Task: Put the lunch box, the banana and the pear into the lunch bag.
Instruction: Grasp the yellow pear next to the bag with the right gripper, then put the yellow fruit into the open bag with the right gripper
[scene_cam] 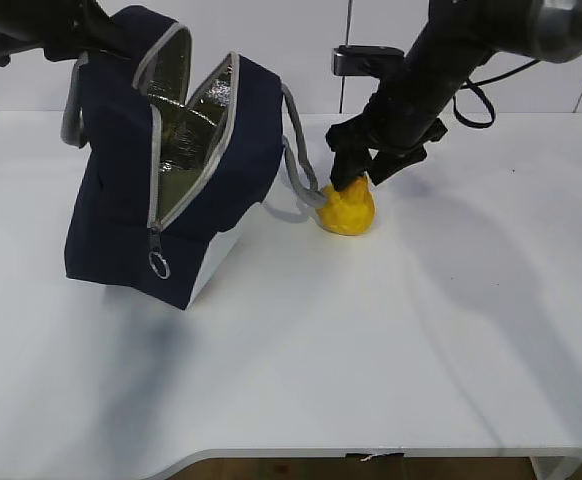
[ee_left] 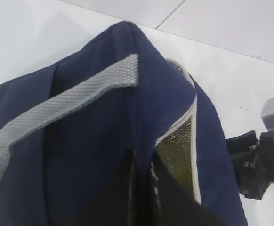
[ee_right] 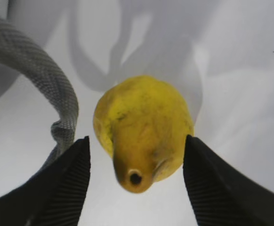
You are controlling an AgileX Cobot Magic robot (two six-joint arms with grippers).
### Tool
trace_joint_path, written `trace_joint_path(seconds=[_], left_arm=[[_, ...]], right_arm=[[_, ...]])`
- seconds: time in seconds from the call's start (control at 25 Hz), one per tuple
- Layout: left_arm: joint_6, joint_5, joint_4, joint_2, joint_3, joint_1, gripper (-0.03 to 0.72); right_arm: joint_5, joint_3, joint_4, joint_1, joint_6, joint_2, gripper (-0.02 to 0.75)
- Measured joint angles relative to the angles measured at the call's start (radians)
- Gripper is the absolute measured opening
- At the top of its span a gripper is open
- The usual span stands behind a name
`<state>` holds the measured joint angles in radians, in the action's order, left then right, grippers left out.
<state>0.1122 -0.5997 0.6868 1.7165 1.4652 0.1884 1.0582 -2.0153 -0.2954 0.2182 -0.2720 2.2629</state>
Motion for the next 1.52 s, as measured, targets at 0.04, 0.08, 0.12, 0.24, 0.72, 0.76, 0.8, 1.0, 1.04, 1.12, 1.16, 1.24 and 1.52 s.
trace_joint_path(seconds=[0.04, 0.08, 0.12, 0.24, 0.72, 0.76, 0.8, 1.0, 1.04, 1.12, 1.16, 1.24, 1.52], left_arm=[[0.0, 0.0, 0.0, 0.0, 0.0, 0.0, -0.006], [0.0, 0.0, 0.0, 0.0, 0.0, 0.0, -0.006], [0.0, 0.0, 0.0, 0.0, 0.0, 0.0, -0.006], [0.0, 0.0, 0.0, 0.0, 0.0, 0.0, -0.006], [0.0, 0.0, 0.0, 0.0, 0.0, 0.0, -0.006], [0.0, 0.0, 0.0, 0.0, 0.0, 0.0, -0.006], [0.0, 0.0, 0.0, 0.0, 0.0, 0.0, -0.006], [0.0, 0.0, 0.0, 0.0, 0.0, 0.0, -0.006], [0.0, 0.0, 0.0, 0.0, 0.0, 0.0, -0.006], [0.0, 0.0, 0.0, 0.0, 0.0, 0.0, -0.006], [0.0, 0.0, 0.0, 0.0, 0.0, 0.0, -0.006], [0.0, 0.0, 0.0, 0.0, 0.0, 0.0, -0.006], [0.0, 0.0, 0.002, 0.0, 0.0, 0.0, -0.006]], right_arm=[[-0.002, 0.0, 0.0, 0.0, 0.0, 0.007, 0.494], [-0.004, 0.0, 0.0, 0.0, -0.002, 0.01, 0.494], [-0.007, 0.0, 0.0, 0.0, -0.002, 0.015, 0.494], [-0.017, 0.0, 0.0, 0.0, -0.002, 0.026, 0.488], [-0.029, -0.002, 0.0, 0.0, -0.004, 0.026, 0.28], [-0.019, -0.007, 0.0, 0.0, -0.004, 0.026, 0.28], [-0.001, -0.011, 0.0, 0.0, -0.004, 0.026, 0.279], [0.114, -0.085, 0.039, 0.0, -0.004, 0.034, 0.277], [0.139, -0.106, 0.056, 0.0, -0.004, 0.034, 0.276], [0.162, -0.141, 0.092, 0.0, -0.004, 0.034, 0.276], [0.162, -0.148, 0.113, 0.0, -0.004, 0.029, 0.275], [0.168, -0.152, 0.149, 0.0, -0.004, 0.009, 0.274], [0.185, -0.158, 0.132, 0.0, -0.004, -0.14, 0.273]])
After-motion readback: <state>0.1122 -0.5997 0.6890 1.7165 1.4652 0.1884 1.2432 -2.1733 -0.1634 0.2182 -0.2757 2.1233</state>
